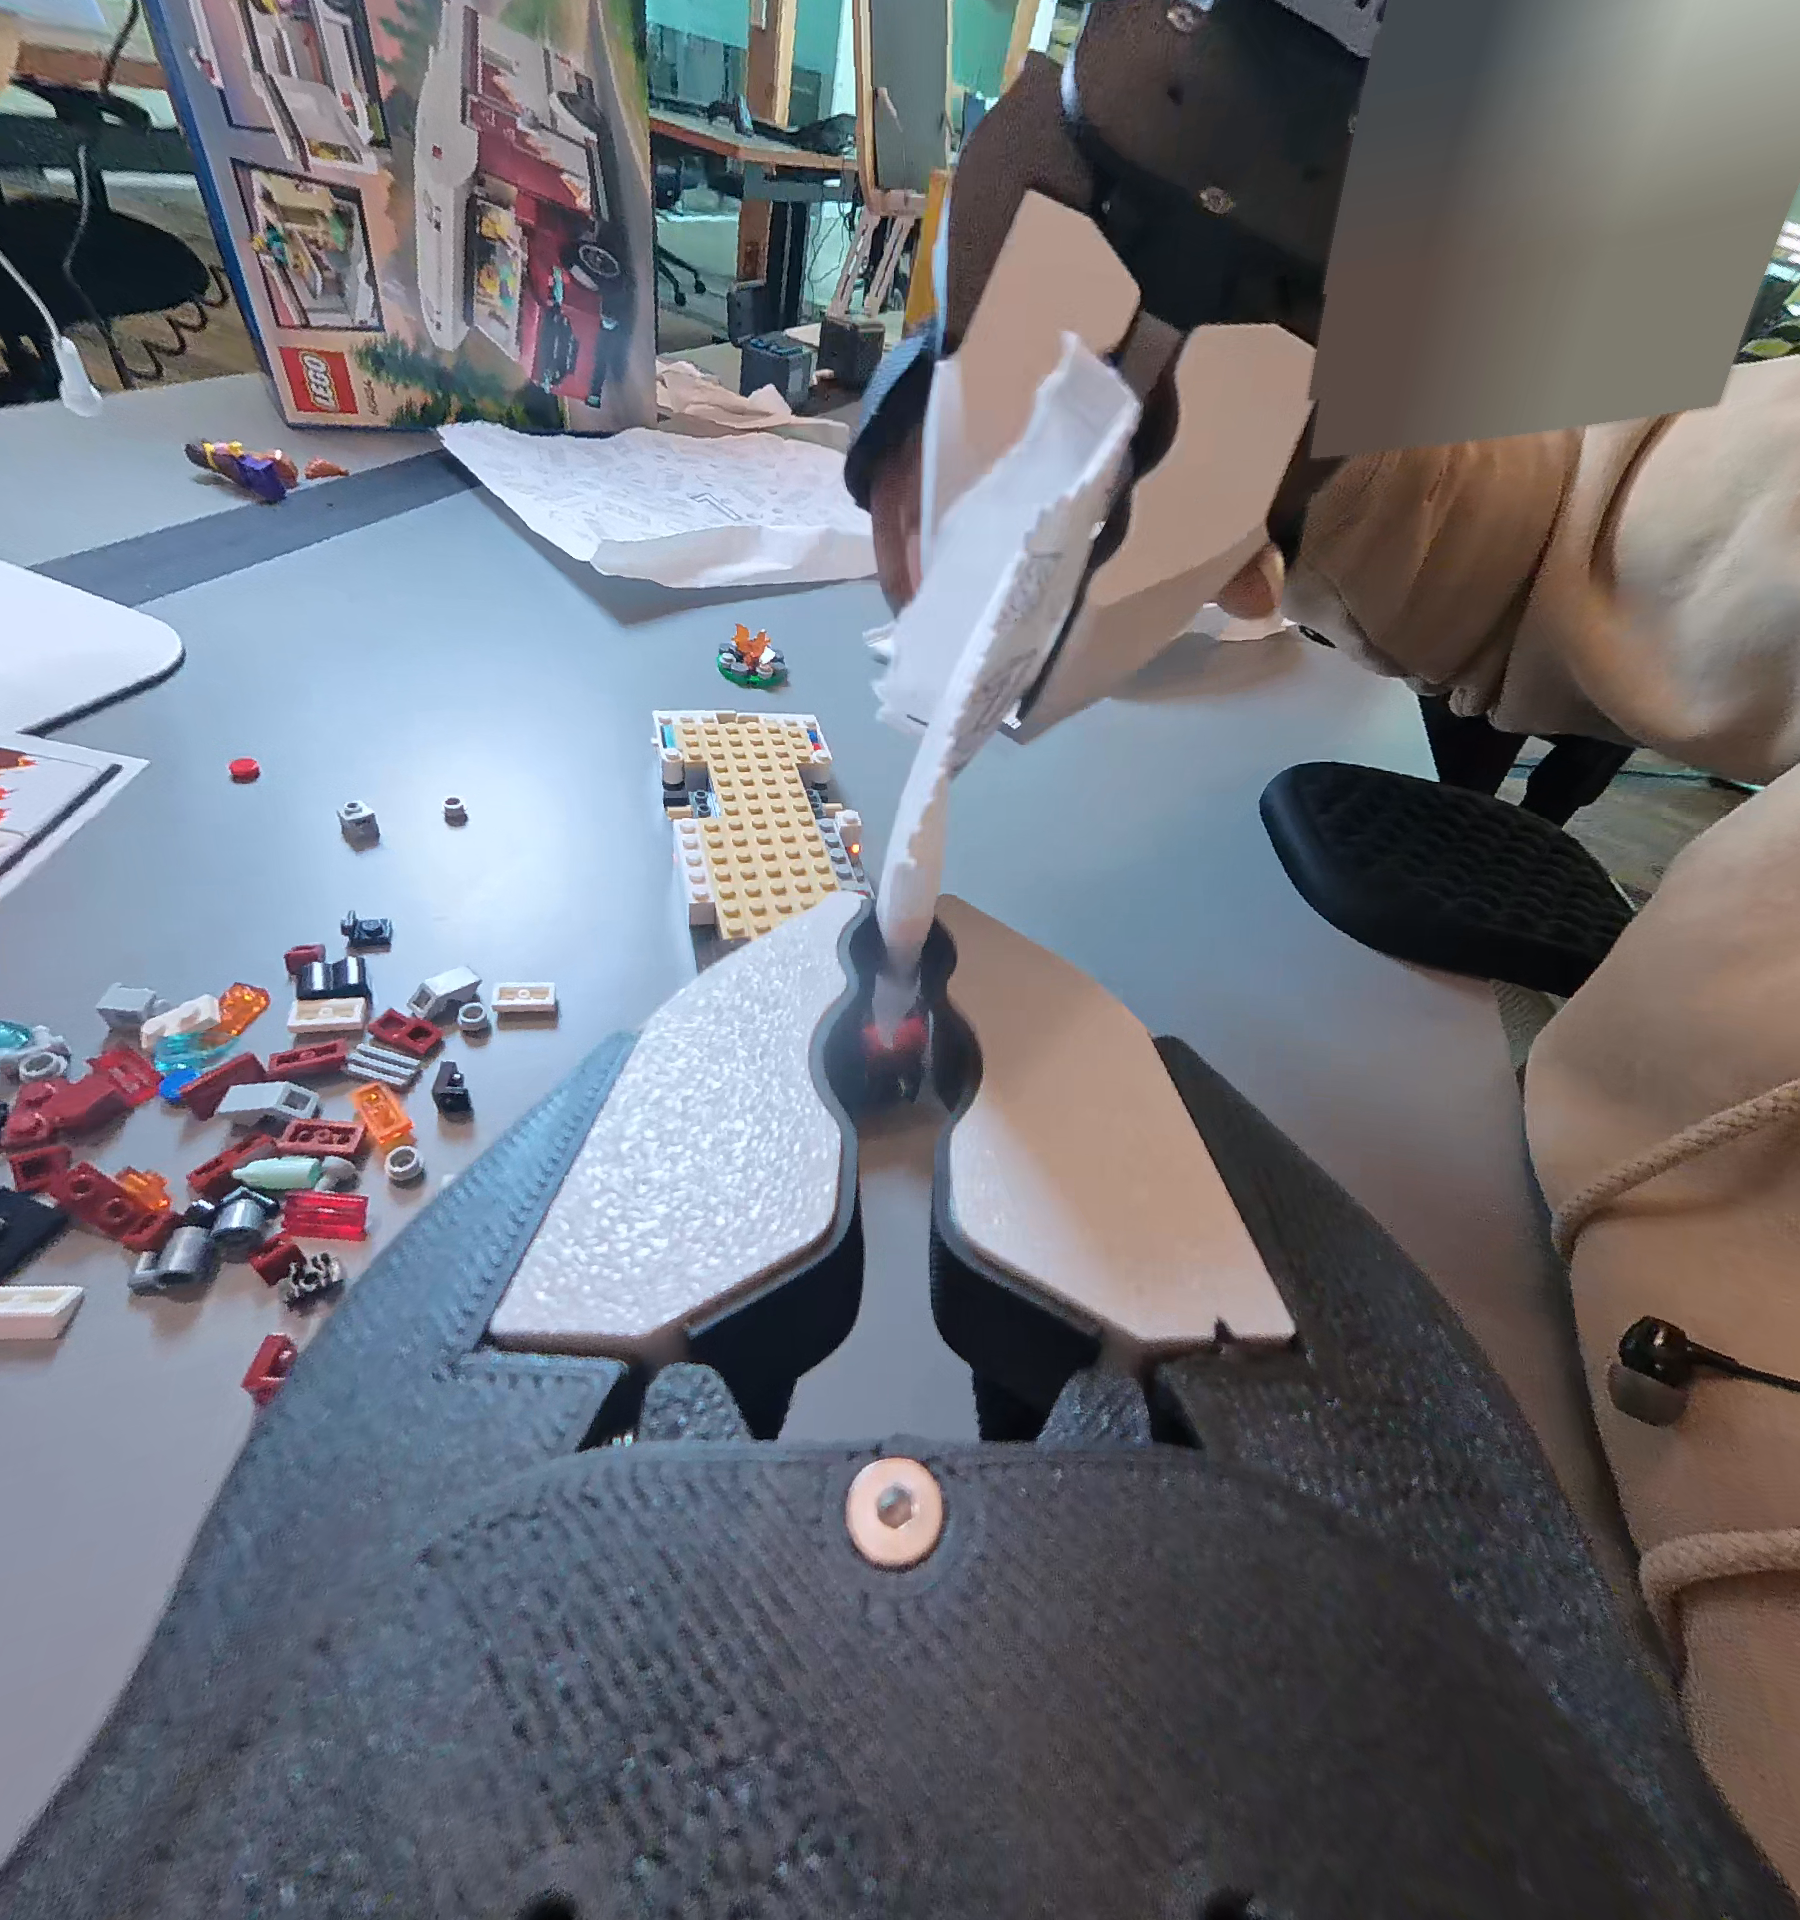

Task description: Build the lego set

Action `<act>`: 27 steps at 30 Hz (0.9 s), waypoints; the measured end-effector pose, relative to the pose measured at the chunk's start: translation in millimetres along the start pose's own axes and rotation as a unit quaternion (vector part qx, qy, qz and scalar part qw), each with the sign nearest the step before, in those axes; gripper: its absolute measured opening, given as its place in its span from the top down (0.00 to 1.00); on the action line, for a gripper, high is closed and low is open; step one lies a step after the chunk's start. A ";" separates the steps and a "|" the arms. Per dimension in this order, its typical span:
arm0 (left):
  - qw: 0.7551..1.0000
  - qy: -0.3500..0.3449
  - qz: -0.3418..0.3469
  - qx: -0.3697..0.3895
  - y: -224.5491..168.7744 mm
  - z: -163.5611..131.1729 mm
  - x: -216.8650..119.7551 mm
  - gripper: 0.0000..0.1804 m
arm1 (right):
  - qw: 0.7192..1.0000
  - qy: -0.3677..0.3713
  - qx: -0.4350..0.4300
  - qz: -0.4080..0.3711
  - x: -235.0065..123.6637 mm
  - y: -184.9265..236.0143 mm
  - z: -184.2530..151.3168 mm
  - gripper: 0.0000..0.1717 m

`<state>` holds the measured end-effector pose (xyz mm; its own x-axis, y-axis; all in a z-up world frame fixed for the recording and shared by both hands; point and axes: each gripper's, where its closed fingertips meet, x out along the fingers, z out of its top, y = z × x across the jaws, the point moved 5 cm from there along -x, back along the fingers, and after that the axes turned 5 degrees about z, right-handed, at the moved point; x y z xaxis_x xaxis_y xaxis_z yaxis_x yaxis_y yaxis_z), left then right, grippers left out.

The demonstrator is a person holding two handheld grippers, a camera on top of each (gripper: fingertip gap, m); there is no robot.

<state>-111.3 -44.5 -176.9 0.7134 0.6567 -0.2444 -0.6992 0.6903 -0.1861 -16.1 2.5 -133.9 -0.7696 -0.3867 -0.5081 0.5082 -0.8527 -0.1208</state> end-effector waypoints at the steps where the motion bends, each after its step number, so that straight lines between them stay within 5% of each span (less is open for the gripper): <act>1: 1.000 0.004 0.000 -0.011 1.0 -0.5 0.6 0.96 | 1.000 -0.004 -0.005 -0.004 0.3 1.8 -0.3 0.96; 8: 1.000 0.006 -0.002 0.006 -2.6 -1.5 1.9 0.96 | 1.000 -0.020 0.008 -0.016 4.8 5.6 -2.4 0.99; 14: 0.999 -0.007 -0.009 0.049 -8.5 -0.3 -0.1 0.96 | 0.994 -0.005 -0.009 -0.108 2.0 -6.1 -2.1 0.98; 23: 0.996 -0.008 -0.044 0.078 -19.9 -2.0 0.8 0.95 | 0.993 -0.013 -0.005 -0.119 -2.8 0.4 -4.3 1.00; 27: 0.996 -0.020 -0.035 0.073 -17.6 -0.9 1.1 0.92 | 0.998 -0.037 -0.027 -0.051 -1.3 22.0 -0.1 1.00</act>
<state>-98.3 -56.2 -174.8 0.7642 0.6142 -0.1971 -0.6347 0.7704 -0.0603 -3.8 -15.8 -136.0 -0.8439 -0.3251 -0.4269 0.4443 -0.8693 -0.2164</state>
